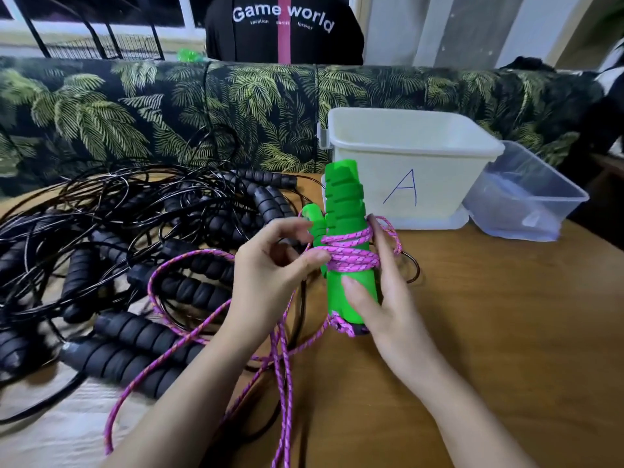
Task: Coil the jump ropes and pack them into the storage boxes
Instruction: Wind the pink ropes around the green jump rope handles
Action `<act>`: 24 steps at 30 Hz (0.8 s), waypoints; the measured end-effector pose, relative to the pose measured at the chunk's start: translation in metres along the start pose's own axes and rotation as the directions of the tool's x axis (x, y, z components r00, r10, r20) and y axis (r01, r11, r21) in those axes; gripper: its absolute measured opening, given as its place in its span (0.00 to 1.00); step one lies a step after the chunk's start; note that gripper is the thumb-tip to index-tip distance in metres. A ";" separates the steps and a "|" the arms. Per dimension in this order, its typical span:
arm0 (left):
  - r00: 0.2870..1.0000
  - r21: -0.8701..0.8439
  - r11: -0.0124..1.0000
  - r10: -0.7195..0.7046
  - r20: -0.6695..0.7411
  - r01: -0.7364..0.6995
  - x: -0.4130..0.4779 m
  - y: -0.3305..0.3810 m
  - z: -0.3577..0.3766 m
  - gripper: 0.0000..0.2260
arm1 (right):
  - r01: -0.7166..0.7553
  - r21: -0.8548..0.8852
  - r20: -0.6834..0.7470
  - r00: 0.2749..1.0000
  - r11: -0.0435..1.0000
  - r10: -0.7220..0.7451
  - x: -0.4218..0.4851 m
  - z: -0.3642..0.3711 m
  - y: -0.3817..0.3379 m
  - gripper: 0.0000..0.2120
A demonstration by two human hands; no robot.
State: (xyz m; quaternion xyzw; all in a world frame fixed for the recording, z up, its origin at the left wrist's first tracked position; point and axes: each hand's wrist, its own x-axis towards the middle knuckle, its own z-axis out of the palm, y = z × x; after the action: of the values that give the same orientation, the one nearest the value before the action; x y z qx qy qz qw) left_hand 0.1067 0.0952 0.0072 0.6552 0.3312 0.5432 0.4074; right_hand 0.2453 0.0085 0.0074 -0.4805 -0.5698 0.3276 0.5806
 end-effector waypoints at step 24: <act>0.985 -0.145 0.974 -0.171 0.030 0.174 -0.004 0.006 0.002 0.27 | 0.002 -0.142 -0.137 0.990 0.990 -0.022 0.006 -0.007 0.008 0.20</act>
State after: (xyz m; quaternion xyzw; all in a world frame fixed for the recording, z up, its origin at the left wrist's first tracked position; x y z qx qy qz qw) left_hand 0.1081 0.0888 0.0108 0.5967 0.3424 0.5231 0.5032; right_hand 0.2544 0.0150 0.0026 -0.5386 -0.5528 0.2490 0.5851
